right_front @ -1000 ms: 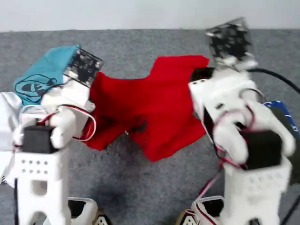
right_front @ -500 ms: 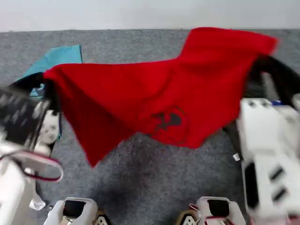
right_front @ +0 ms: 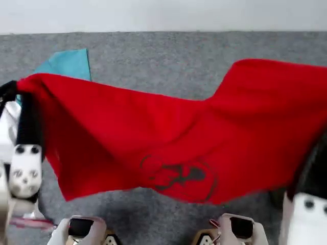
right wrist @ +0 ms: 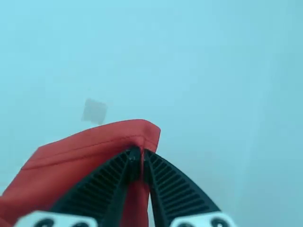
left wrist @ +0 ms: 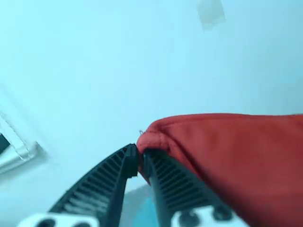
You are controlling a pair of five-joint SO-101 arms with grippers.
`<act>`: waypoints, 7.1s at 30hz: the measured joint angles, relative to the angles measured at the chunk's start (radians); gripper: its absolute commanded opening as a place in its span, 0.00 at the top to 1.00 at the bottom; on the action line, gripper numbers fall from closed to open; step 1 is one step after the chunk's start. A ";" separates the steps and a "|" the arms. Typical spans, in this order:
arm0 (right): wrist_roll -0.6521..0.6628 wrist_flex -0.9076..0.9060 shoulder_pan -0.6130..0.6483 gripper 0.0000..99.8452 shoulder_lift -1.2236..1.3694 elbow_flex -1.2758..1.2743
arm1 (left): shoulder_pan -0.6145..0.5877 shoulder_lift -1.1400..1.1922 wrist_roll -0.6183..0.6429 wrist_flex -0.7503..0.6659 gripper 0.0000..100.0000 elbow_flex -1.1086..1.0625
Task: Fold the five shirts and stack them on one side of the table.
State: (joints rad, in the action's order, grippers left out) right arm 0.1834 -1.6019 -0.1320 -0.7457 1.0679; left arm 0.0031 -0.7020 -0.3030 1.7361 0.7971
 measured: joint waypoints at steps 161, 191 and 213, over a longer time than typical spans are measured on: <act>0.064 0.428 0.222 0.99 1.829 0.411 | -0.135 1.025 0.074 -0.947 0.98 -0.867; 0.091 -0.153 0.140 0.99 1.129 -0.221 | -0.247 0.950 -0.018 -0.396 0.98 -0.839; 0.269 -0.153 0.092 0.99 0.454 -1.123 | -0.249 0.950 -0.098 -0.012 0.98 -0.839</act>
State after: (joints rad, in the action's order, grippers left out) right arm 0.4519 -1.7553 -0.0399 -0.2915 -0.0552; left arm -0.2455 0.2478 -0.4012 1.7238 -0.0422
